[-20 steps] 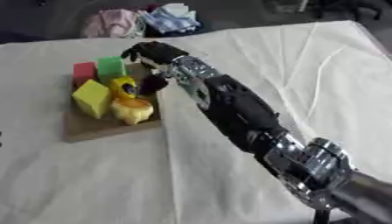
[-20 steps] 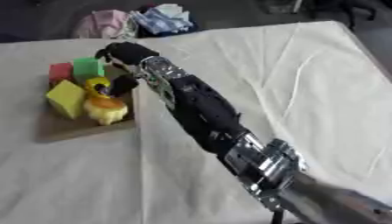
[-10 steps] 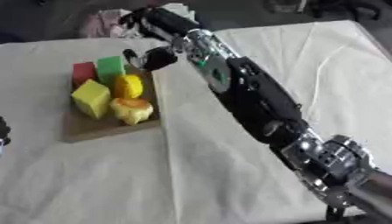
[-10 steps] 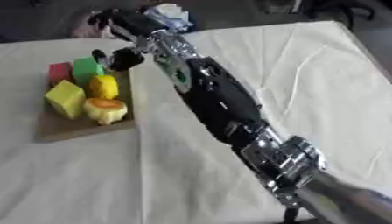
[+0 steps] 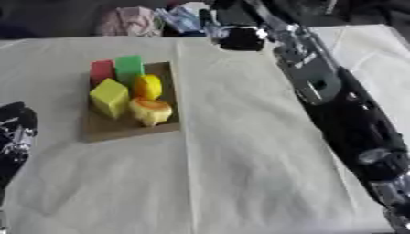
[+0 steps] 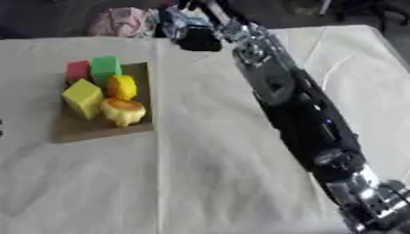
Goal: Pick up objects on the table and place them in the box.
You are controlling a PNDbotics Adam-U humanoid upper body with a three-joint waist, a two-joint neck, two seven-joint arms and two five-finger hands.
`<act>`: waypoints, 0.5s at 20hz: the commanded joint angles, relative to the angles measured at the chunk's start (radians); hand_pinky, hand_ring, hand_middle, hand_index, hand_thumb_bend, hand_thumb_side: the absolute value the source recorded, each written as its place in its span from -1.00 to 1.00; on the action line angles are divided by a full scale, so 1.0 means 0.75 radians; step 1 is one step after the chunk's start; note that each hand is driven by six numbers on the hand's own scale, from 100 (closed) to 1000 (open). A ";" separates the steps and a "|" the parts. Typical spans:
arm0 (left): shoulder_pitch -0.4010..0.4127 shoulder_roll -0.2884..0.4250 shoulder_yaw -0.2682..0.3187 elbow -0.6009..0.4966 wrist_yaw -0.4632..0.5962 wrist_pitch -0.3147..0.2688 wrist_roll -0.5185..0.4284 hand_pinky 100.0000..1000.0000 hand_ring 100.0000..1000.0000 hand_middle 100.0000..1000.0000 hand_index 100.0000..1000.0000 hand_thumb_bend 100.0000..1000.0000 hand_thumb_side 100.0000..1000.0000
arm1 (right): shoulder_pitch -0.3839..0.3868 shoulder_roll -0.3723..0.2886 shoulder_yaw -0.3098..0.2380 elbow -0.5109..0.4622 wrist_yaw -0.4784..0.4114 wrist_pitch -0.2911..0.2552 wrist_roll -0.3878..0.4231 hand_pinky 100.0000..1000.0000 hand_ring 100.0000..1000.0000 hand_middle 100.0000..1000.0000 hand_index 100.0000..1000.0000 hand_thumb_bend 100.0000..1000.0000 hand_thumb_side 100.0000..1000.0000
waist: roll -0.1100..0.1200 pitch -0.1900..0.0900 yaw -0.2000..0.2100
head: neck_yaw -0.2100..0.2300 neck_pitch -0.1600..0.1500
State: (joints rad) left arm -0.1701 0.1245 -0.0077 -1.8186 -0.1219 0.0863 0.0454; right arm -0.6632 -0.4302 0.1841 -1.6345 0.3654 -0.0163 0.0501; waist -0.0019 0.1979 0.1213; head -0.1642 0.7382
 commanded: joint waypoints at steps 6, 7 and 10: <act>0.006 0.024 0.018 -0.009 -0.009 0.000 0.020 0.35 0.37 0.33 0.50 -0.50 -0.08 | 0.287 -0.030 -0.136 -0.249 -0.260 0.000 -0.246 0.17 0.17 0.20 0.61 -1.00 -0.30 | -0.016 -0.012 -0.039 | 0.105 0.036; 0.010 0.022 0.018 -0.008 -0.009 0.001 0.020 0.35 0.37 0.33 0.50 -0.50 -0.08 | 0.324 -0.017 -0.148 -0.258 -0.270 -0.002 -0.266 0.17 0.16 0.20 0.60 -1.00 -0.29 | -0.015 -0.011 -0.045 | 0.115 0.040; 0.018 0.018 0.018 -0.005 -0.009 0.000 0.020 0.35 0.37 0.32 0.50 -0.50 -0.07 | 0.413 0.029 -0.174 -0.273 -0.288 -0.005 -0.313 0.16 0.15 0.18 0.60 -1.00 -0.27 | -0.012 -0.007 -0.064 | 0.142 0.042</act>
State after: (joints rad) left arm -0.1514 0.1242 -0.0015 -1.8121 -0.1229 0.0879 0.0556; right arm -0.3459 -0.4072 0.0713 -1.8111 0.1631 -0.0188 -0.1669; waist -0.0021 0.1989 0.0720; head -0.0677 0.7648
